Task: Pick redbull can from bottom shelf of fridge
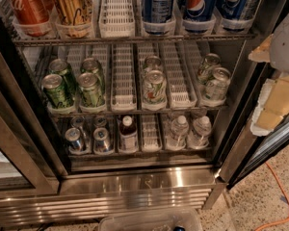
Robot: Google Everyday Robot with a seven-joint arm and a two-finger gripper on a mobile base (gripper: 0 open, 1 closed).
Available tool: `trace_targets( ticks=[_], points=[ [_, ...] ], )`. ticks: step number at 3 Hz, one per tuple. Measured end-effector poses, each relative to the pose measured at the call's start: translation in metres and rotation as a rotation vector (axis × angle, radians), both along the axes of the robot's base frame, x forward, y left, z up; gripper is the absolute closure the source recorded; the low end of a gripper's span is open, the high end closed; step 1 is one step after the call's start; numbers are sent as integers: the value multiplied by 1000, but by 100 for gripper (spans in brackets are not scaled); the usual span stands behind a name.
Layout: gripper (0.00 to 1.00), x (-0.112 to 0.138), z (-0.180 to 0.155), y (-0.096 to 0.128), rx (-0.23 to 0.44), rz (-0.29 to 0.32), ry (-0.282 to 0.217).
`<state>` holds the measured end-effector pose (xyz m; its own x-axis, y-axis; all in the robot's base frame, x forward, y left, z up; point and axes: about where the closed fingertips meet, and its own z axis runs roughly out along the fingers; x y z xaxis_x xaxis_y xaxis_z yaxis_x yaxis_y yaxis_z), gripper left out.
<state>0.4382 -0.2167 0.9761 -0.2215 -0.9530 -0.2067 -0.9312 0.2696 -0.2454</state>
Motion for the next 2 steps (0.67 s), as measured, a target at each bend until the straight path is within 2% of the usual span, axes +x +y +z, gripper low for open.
trace_targets(
  ticks=[1,2],
  points=[
    [0,0,0,0,0,0,0],
    [0,-7,-24,2,60,-41,14]
  ],
)
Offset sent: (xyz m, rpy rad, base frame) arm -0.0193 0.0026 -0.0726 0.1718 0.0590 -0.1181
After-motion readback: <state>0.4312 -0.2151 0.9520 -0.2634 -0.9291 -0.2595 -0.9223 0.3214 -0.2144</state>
